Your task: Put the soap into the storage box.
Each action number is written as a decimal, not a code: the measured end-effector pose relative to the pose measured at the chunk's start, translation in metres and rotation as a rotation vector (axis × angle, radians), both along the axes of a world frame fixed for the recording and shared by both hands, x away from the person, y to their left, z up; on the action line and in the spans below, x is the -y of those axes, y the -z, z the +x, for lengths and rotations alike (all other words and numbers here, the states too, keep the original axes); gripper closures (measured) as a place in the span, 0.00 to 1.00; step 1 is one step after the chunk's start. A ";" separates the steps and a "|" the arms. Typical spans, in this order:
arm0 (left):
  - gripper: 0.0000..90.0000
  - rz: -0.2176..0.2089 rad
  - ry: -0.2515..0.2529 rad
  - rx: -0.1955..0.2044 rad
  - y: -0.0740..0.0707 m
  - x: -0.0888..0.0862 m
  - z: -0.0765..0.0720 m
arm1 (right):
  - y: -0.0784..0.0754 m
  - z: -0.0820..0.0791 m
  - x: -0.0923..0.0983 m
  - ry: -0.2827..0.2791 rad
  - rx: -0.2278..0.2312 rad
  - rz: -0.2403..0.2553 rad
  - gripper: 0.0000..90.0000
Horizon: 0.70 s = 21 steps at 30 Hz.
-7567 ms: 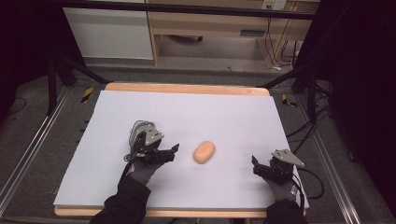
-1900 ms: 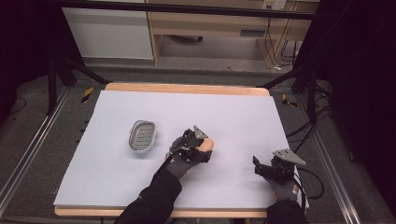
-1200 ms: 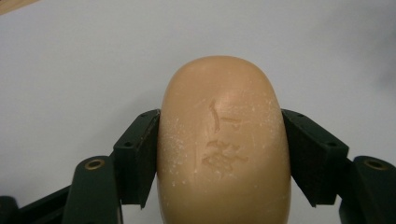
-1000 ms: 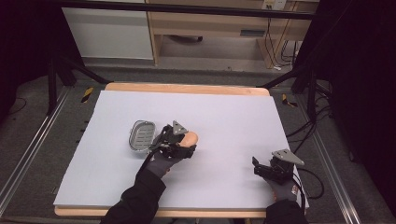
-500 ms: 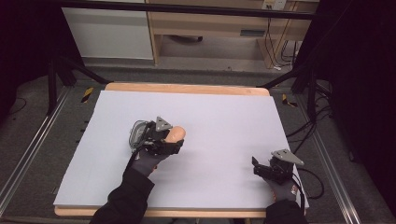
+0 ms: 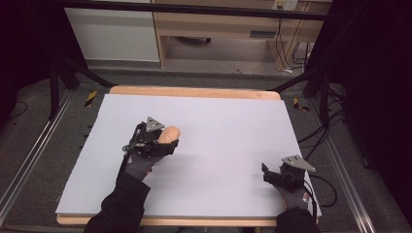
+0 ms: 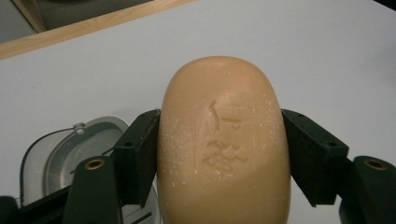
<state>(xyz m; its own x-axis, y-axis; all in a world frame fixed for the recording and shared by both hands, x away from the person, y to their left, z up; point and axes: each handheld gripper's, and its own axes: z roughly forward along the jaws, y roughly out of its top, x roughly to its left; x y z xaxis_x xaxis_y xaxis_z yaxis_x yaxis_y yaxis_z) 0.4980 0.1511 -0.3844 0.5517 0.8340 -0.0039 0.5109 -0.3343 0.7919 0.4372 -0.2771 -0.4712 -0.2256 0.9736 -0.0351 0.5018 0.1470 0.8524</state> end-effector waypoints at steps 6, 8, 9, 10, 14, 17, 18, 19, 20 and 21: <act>0.35 -0.004 -0.029 -0.001 0.001 -0.011 0.003 | 0.000 0.000 -0.001 0.000 0.003 -0.003 0.09; 0.35 -0.004 -0.035 -0.004 0.001 -0.013 0.004 | 0.000 -0.001 -0.001 -0.001 0.002 -0.003 0.09; 0.35 -0.008 -0.042 -0.003 0.002 -0.014 0.005 | 0.000 -0.001 -0.001 -0.001 0.002 -0.002 0.09; 0.35 -0.006 -0.047 -0.005 0.002 -0.016 0.006 | 0.000 -0.001 -0.001 -0.001 0.002 -0.002 0.09; 0.35 -0.005 -0.077 -0.014 0.005 -0.025 0.012 | 0.000 0.000 -0.001 -0.005 0.001 -0.006 0.09; 0.35 0.000 -0.095 -0.018 0.008 -0.029 0.015 | 0.000 0.000 -0.001 -0.005 0.001 -0.005 0.09; 0.35 0.000 -0.095 -0.018 0.008 -0.029 0.015 | 0.000 0.000 -0.001 -0.005 0.001 -0.005 0.09; 0.35 -0.001 -0.100 -0.022 0.009 -0.030 0.016 | 0.000 0.000 -0.001 -0.004 -0.001 -0.002 0.09; 0.35 0.001 -0.111 -0.025 0.012 -0.033 0.018 | 0.000 0.000 -0.001 -0.006 -0.001 -0.004 0.09; 0.35 0.003 -0.116 -0.028 0.013 -0.034 0.019 | 0.000 0.000 -0.001 -0.005 0.000 -0.004 0.09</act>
<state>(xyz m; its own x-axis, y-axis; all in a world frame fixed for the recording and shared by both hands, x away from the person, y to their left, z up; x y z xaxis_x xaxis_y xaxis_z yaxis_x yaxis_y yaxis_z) 0.5168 0.1850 -0.3972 0.4513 0.8922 -0.0154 0.5679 -0.2738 0.7763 0.4370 -0.2758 -0.4714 -0.2307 0.9723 -0.0385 0.5014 0.1527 0.8517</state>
